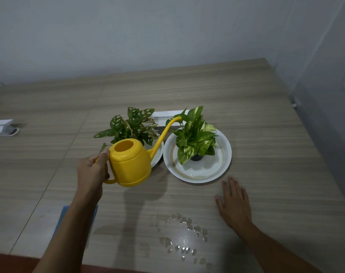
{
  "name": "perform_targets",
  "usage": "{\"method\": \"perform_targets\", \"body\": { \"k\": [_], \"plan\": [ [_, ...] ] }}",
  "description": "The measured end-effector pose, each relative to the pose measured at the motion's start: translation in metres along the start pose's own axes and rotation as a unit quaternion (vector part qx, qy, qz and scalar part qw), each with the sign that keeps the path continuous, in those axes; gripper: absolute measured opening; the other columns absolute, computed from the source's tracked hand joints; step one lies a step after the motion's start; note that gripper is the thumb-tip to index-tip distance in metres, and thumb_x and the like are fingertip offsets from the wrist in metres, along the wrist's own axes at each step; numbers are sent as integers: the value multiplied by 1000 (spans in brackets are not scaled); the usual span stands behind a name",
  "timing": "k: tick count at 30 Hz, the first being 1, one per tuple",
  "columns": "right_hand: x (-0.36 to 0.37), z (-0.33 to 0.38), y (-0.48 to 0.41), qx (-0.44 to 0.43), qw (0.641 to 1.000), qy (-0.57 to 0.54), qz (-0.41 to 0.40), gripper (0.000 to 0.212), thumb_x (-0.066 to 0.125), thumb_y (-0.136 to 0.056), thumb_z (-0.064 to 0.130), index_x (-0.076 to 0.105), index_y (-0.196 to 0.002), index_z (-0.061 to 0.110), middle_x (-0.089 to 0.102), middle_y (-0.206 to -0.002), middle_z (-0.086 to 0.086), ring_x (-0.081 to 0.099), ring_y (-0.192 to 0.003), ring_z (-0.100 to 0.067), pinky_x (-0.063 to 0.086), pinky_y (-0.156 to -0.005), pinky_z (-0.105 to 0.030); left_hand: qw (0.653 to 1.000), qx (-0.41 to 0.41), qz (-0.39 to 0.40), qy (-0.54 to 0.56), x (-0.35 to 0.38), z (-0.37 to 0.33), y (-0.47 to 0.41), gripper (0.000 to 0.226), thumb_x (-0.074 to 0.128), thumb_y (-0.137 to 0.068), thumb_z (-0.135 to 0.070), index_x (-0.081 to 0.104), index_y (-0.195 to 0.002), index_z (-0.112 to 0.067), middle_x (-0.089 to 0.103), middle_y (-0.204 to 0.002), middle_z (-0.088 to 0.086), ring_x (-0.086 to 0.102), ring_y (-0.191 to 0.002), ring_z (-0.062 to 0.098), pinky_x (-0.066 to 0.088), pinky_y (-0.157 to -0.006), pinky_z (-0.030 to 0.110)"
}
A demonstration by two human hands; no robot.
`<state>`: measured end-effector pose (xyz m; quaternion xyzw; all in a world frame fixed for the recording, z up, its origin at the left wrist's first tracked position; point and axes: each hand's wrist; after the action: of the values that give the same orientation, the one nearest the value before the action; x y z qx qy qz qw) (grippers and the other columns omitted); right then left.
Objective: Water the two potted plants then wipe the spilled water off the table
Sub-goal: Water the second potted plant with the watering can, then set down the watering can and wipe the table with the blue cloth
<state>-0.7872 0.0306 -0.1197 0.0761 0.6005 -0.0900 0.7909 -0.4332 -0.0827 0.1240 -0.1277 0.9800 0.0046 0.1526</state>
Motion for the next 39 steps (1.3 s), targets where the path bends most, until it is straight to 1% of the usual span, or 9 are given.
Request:
{"method": "perform_targets", "body": {
  "k": [4, 9, 14, 18, 21, 24, 30, 33, 39],
  "plan": [
    [-9, 29, 2, -39, 999, -13, -28, 53, 37, -91, 41, 62, -123, 7, 60, -129, -15, 54, -122, -31, 43, -96, -48, 999, -2, -28, 19, -15, 10, 12, 47, 57, -101, -21, 45, -58, -6, 35, -43, -11, 34, -42, 10, 32, -54, 30],
    [-10, 71, 4, -85, 996, -33, -16, 44, 41, -89, 39, 62, -117, 12, 62, -118, -10, 57, -109, -29, 45, -87, -45, 997, 5, -73, 12, -49, 15, 23, 43, 56, -101, -17, 50, -60, -3, 40, -41, -8, 38, -46, 15, 35, -55, 32],
    [-7, 115, 7, -118, 992, -36, 10, 42, 41, -89, 40, 62, -116, 15, 62, -114, -7, 58, -102, -28, 44, -82, -44, 993, 3, -116, 7, -96, 24, 30, 41, 55, -101, -16, 51, -63, -2, 42, -42, -9, 41, -42, 9, 37, -56, 32],
    [-5, 155, 12, -128, 990, -42, 35, 49, 39, -89, 43, 63, -120, 13, 62, -122, -10, 59, -109, -28, 46, -88, -45, 987, -8, -161, 5, -135, 39, 29, 42, 56, -100, -18, 51, -63, -2, 42, -42, -9, 42, -44, 13, 38, -57, 33],
    [0, 188, 15, -140, 988, -48, 43, 51, 40, -88, 44, 63, -121, 12, 62, -124, -11, 58, -113, -28, 46, -94, -45, 980, -29, -194, 16, -163, 55, 25, 42, 57, -100, -17, 49, -61, -3, 40, -42, -10, 41, -42, 9, 37, -57, 33],
    [9, 226, 21, -148, 986, -56, 47, 53, 39, -89, 44, 63, -122, 10, 62, -126, -15, 58, -116, -30, 38, -101, -43, 977, -38, -211, 17, -194, 75, 18, 40, 57, -100, -17, 49, -64, -2, 40, -51, 2, 40, -50, 16, 37, -58, 34],
    [32, 308, 38, -149, 985, -57, 62, 56, 39, -89, 43, 59, -128, 9, 56, -136, -18, 53, -124, -32, 27, -108, -43, 975, -57, -213, -2, -257, 125, -1, 36, 53, -101, -15, 51, -68, -1, 38, -63, 11, 37, -60, 23, 34, -61, 36],
    [51, 345, 43, -142, 986, -57, 69, 59, 36, -91, 44, 56, -132, 7, 51, -143, -19, 48, -130, -33, 28, -110, -44, 976, -64, -204, -27, -286, 155, -9, 44, 52, -102, -18, 43, -62, -5, 40, -63, 12, 37, -63, 24, 31, -61, 37],
    [78, 395, 51, -124, 989, -48, 64, 61, 33, -94, 46, 50, -139, 10, 39, -154, -15, 36, -141, -31, 30, -114, -48, 977, -93, -178, -72, -322, 208, -19, 44, 48, -104, -19, 44, -63, -3, 44, -64, 13, 41, -65, 22, 31, -62, 35]
  ]
}}
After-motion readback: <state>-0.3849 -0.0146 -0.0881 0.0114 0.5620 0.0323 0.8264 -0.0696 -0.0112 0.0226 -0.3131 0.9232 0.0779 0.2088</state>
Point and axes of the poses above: each hand's wrist, its own y-axis away from the middle knuckle, its own x-axis out of the palm, z = x × y
